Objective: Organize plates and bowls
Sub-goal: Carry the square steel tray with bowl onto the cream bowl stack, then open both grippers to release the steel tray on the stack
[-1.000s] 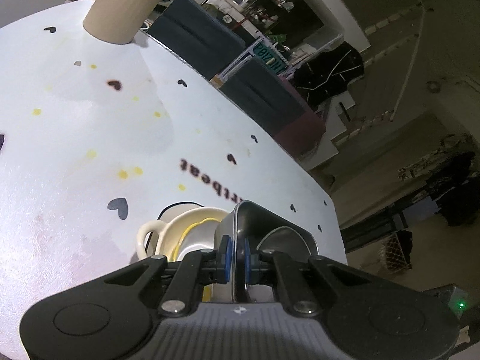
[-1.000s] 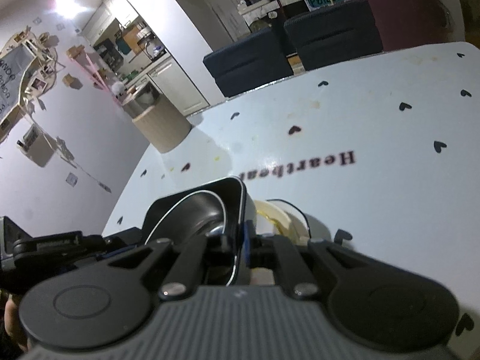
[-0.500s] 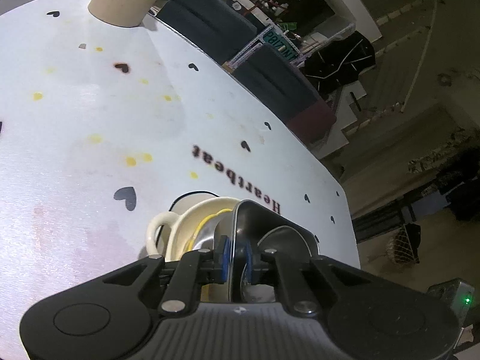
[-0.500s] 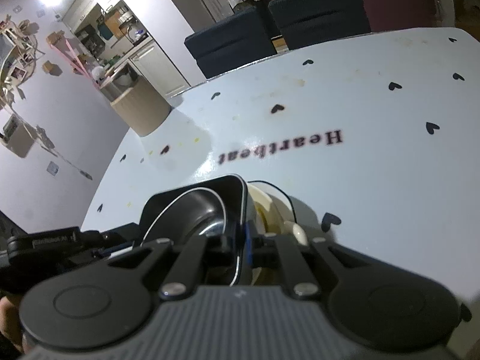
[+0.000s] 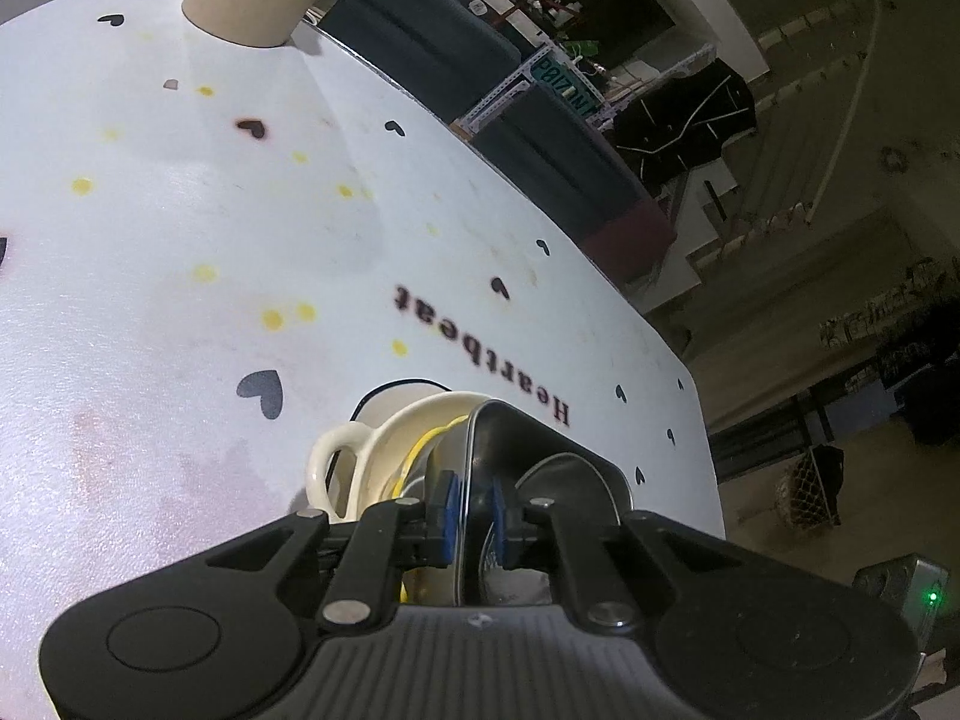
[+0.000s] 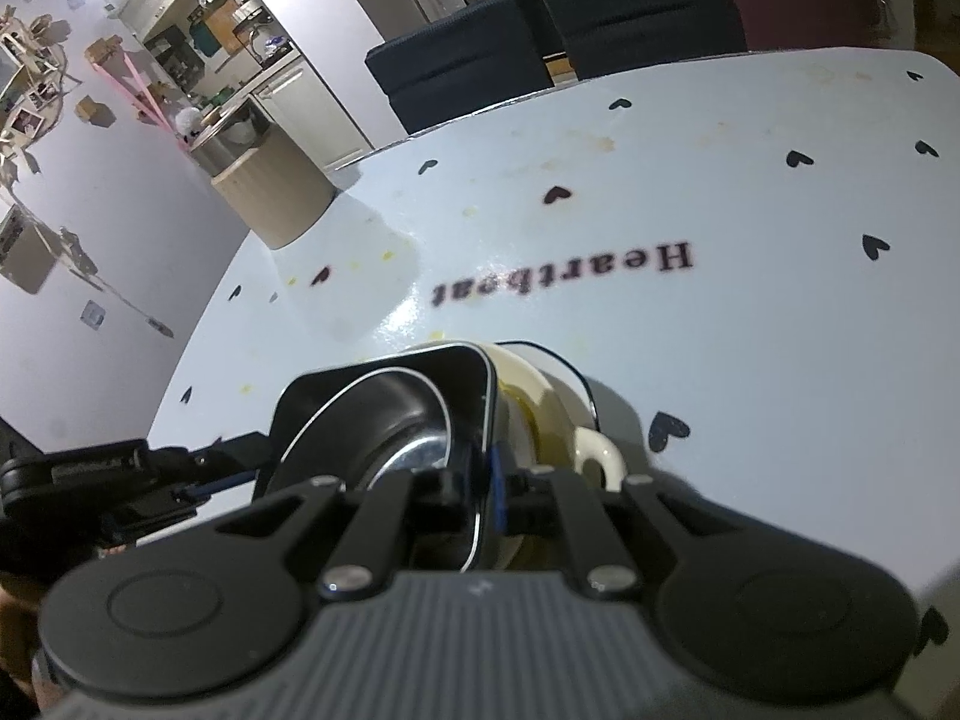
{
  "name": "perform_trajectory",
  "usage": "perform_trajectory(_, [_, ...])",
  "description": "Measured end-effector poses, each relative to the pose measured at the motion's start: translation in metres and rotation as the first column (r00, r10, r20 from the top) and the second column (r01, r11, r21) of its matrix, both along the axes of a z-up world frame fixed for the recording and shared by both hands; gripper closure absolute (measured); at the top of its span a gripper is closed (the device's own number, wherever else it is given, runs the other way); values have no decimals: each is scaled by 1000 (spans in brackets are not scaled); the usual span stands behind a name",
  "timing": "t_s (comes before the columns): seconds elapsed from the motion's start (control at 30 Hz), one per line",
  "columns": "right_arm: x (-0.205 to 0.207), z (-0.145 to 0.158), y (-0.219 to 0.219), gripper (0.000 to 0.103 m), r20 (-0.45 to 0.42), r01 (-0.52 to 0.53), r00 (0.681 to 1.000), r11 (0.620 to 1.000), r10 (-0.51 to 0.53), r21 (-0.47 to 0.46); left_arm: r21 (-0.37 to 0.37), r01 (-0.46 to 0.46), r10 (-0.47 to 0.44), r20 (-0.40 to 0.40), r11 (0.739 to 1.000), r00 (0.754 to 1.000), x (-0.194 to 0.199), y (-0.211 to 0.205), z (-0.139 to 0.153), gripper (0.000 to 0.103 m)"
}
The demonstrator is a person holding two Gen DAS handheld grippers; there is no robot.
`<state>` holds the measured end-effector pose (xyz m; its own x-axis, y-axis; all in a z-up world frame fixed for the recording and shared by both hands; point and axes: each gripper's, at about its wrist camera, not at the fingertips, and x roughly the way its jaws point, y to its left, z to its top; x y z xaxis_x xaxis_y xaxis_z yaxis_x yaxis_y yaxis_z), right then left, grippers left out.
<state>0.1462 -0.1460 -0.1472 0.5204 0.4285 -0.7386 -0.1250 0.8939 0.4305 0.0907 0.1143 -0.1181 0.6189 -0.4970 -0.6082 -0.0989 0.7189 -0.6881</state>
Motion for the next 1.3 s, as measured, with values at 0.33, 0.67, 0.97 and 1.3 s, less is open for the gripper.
perform_trajectory(0.33, [4, -3, 1, 91, -12, -5, 1000, 1000, 5, -6, 3, 4, -4, -8, 1000, 1000, 1, -2, -1, 91])
perform_trajectory(0.67, [8, -7, 3, 85, -23, -14, 1000, 1000, 13, -15, 1, 5, -5, -8, 1000, 1000, 1, -4, -3, 91])
perform_trajectory(0.97, [8, -8, 7, 73, -15, -32, 999, 999, 32, -16, 1, 9, -9, -7, 1000, 1000, 1, -4, -3, 90])
perform_trajectory(1.3, [8, -6, 5, 71, -3, -39, 999, 999, 39, -19, 24, 5, -5, -2, 1000, 1000, 0, -4, 3, 76])
